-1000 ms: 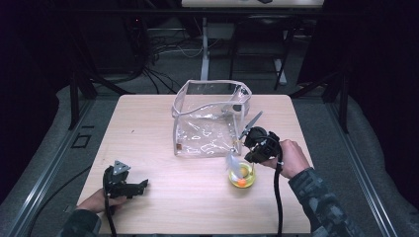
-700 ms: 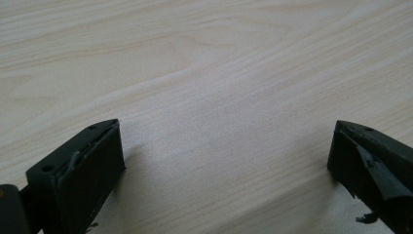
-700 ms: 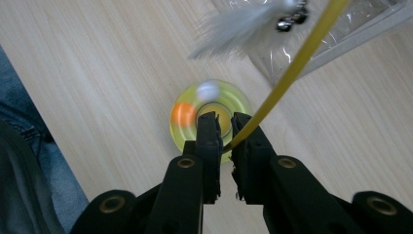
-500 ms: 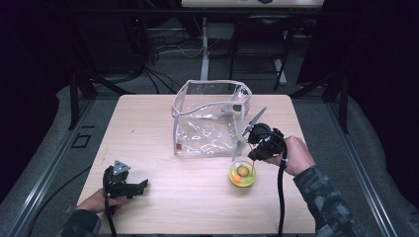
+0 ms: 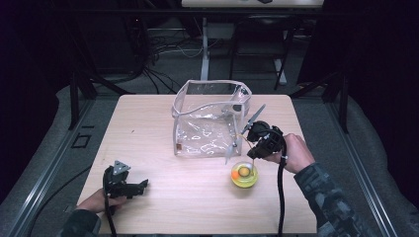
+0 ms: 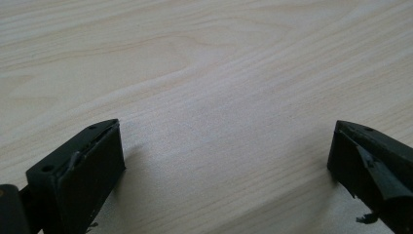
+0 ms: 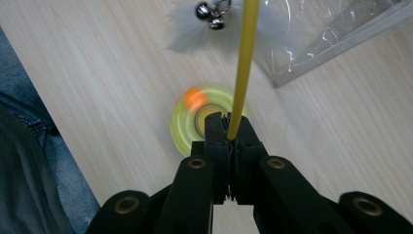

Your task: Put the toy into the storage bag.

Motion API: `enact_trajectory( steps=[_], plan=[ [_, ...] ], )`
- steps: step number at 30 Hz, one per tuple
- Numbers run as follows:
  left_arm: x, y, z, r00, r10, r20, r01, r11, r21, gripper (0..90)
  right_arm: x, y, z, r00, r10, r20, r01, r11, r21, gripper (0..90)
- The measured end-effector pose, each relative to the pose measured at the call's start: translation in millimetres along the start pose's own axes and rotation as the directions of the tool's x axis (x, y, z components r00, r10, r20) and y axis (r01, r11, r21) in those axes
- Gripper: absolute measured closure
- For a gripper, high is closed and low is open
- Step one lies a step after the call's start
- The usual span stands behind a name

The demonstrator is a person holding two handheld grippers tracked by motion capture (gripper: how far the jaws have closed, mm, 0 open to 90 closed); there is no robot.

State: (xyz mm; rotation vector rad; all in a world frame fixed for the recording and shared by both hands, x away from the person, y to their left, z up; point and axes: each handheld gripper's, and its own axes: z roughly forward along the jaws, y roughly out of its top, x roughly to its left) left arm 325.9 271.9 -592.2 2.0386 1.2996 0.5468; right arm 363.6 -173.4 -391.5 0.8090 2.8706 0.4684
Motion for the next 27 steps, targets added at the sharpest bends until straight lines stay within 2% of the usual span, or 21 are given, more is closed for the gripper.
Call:
enact_trajectory(
  steps=[6, 14, 20, 27],
  plan=[
    [0.0, 0.0, 0.0, 1.0000, 0.000, 0.000, 0.000, 1.0000, 0.000, 0.1, -3.5, 2.2, -3.7, 1.0000, 0.003, -0.001, -0.003, 1.000, -0.013, 88.1],
    [0.0, 0.0, 0.0, 1.0000, 0.000, 0.000, 0.000, 1.0000, 0.000, 0.1, -8.5, 7.9, -18.5, 1.0000, 0.000, 0.007, 0.000, 1.000, -0.032, 88.1],
    [-0.2, -0.1, 0.0, 1.0000, -0.003, 0.001, 0.003, 1.0000, 0.000, 0.1, -12.4, 13.9, -28.6, 0.9998, -0.007, 0.019, 0.008, 1.000, -0.025, 88.1],
    [0.0, 0.0, -0.1, 1.0000, 0.000, 0.000, 0.000, 1.0000, 0.000, 0.1, -16.3, 20.7, -38.8, 0.9998, 0.004, 0.021, -0.003, 0.999, -0.044, 88.1]
  ],
)
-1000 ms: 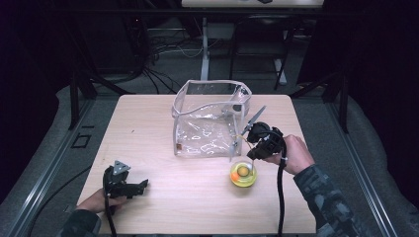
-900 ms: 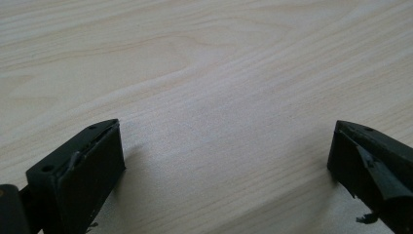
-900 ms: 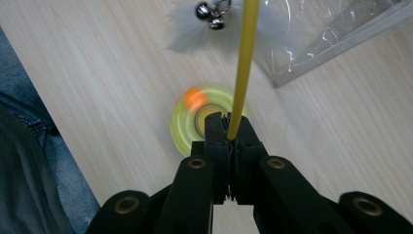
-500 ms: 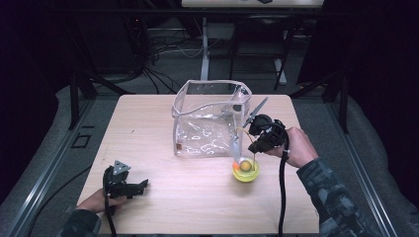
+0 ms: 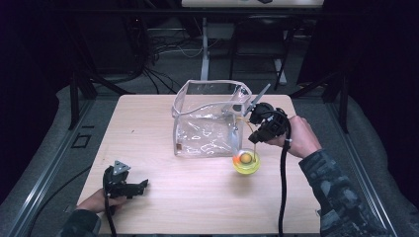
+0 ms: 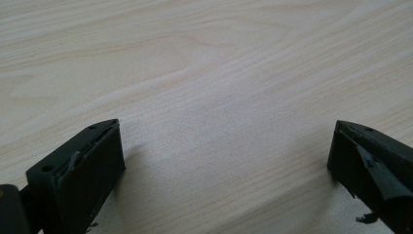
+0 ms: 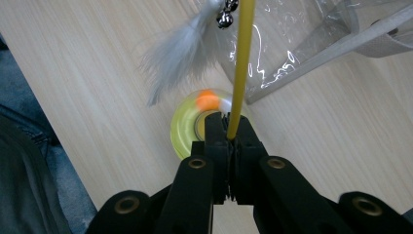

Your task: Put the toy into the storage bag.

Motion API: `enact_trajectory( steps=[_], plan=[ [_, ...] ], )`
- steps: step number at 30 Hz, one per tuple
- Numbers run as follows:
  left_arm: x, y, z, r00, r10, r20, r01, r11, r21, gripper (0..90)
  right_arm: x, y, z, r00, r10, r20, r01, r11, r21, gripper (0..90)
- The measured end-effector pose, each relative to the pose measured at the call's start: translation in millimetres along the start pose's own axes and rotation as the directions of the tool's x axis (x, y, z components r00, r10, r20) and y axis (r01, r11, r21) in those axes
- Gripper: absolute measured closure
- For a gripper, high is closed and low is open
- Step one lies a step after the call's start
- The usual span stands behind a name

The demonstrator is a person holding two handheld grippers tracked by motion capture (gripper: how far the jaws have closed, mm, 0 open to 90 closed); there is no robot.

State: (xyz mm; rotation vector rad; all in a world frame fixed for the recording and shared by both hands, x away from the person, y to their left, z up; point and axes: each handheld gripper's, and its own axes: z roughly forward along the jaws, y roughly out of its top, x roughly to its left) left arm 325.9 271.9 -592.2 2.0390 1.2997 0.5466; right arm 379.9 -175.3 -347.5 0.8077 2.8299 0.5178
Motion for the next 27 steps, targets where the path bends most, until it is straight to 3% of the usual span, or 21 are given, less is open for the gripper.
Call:
enact_trajectory(
  steps=[27],
  plan=[
    [0.4, 0.4, -0.8, 1.0000, 0.002, 0.007, -0.002, 0.9999, 0.010, 0.1, -7.9, 22.7, -34.1, 0.9997, 0.002, 0.023, -0.001, 0.999, -0.038, 88.1]
  ],
)
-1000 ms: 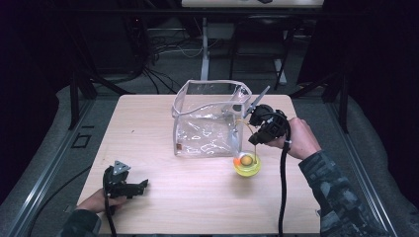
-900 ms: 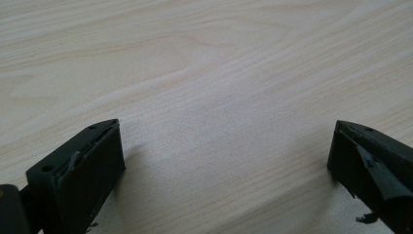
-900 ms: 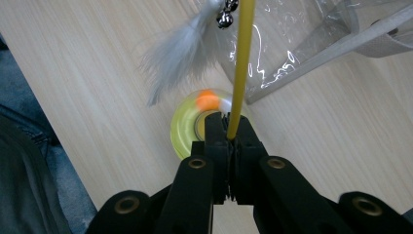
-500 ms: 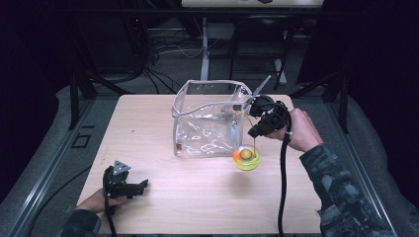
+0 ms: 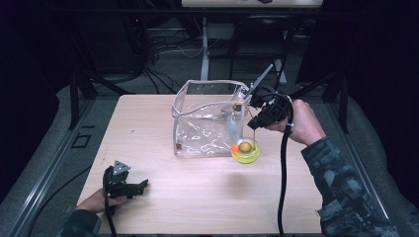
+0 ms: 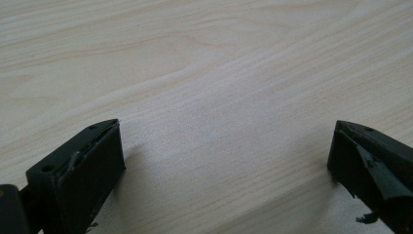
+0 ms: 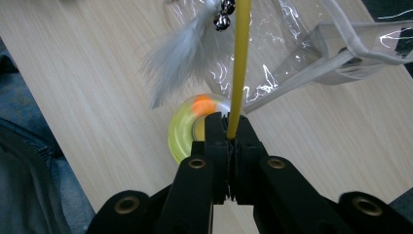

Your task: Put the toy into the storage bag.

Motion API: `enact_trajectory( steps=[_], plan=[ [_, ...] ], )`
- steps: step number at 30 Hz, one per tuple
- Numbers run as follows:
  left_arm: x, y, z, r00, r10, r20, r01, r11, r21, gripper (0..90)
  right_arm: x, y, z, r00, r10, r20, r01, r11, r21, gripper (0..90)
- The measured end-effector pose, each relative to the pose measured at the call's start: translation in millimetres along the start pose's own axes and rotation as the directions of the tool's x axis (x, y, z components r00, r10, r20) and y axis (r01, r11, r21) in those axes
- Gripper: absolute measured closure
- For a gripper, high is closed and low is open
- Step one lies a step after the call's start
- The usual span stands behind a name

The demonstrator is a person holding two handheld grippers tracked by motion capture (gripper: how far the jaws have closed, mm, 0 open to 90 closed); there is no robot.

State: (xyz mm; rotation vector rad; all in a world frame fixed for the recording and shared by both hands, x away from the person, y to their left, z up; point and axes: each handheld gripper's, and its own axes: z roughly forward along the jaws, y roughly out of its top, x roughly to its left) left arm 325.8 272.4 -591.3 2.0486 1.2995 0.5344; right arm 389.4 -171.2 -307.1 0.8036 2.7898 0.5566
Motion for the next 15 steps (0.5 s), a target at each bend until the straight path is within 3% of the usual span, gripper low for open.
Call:
enact_trajectory(
  steps=[15],
  plan=[
    [0.0, 0.0, 0.0, 1.0000, 0.000, 0.000, 0.000, 1.0000, 0.000, 0.1, -8.3, 19.8, -29.0, 0.9993, -0.005, 0.038, 0.006, 1.000, -0.025, 88.1]
  ],
)
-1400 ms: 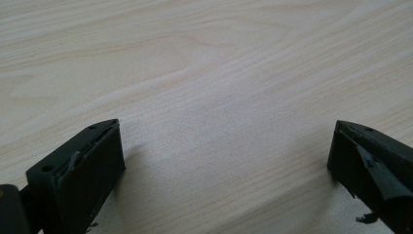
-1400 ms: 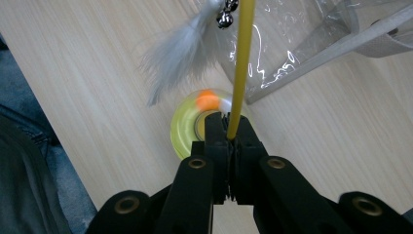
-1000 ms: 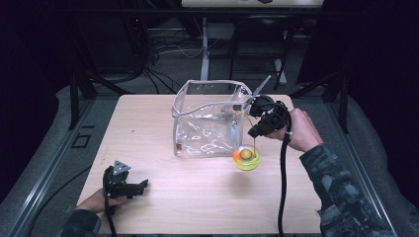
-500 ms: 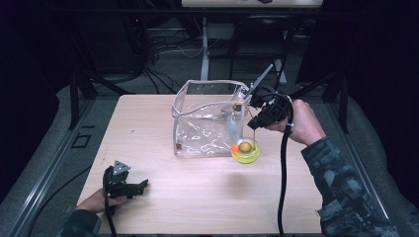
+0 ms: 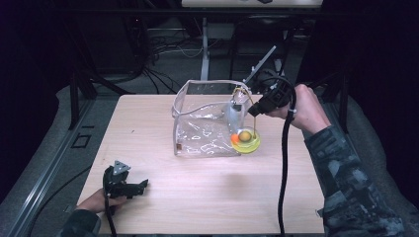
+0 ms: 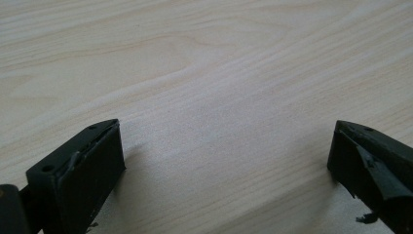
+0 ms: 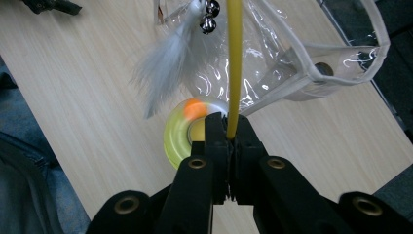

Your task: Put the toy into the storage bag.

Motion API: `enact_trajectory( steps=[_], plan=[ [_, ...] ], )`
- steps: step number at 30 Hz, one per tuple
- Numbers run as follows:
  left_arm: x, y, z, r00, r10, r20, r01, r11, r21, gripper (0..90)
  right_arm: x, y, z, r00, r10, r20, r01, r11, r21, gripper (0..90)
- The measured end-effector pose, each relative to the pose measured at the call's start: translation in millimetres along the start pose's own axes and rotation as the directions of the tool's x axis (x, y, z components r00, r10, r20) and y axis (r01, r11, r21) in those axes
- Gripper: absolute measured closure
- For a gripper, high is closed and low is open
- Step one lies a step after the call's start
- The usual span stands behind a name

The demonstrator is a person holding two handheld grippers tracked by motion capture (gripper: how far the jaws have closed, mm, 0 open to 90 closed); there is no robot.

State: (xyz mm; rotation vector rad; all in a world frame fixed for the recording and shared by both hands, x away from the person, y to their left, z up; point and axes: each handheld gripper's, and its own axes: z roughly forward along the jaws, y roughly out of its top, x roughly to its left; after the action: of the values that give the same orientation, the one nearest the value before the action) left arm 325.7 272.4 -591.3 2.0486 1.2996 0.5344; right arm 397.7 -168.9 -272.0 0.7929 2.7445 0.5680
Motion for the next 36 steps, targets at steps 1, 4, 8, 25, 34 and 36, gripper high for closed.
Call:
enact_trajectory(
  steps=[1, 4, 8, 25, 34, 36],
  plan=[
    [0.0, 0.0, 0.0, 1.0000, -0.001, 0.000, 0.001, 1.0000, 0.000, 0.1, -0.5, 1.6, -1.7, 1.0000, 0.000, 0.003, 0.000, 1.000, -0.004, 88.0],
    [0.0, 0.0, 0.0, 1.0000, 0.000, 0.000, 0.000, 1.0000, 0.000, 0.1, -2.7, 6.2, -6.9, 0.9999, -0.003, 0.013, 0.003, 1.000, -0.009, 88.1],
    [0.0, 0.0, 0.0, 1.0000, 0.000, 0.000, 0.000, 1.0000, 0.000, 0.1, -6.1, 12.2, -12.6, 0.9997, -0.002, 0.025, 0.002, 1.000, -0.019, 88.1],
    [0.0, 0.0, 0.0, 1.0000, 0.000, 0.000, 0.000, 1.0000, 0.000, 0.1, -18.5, 35.2, -30.9, 0.9968, 0.006, 0.079, -0.002, 0.999, -0.049, 88.2],
    [0.0, 0.0, 0.0, 1.0000, 0.000, 0.000, 0.000, 1.0000, 0.000, 0.1, -27.9, 51.4, -38.5, 0.9949, 0.015, 0.099, -0.009, 0.998, -0.058, 88.2],
    [0.0, 0.0, 0.0, 1.0000, 0.000, 0.000, 0.000, 1.0000, 0.000, 0.1, -29.3, 54.1, -38.7, 0.9947, 0.019, 0.101, -0.013, 0.998, -0.061, 88.3]
  ],
)
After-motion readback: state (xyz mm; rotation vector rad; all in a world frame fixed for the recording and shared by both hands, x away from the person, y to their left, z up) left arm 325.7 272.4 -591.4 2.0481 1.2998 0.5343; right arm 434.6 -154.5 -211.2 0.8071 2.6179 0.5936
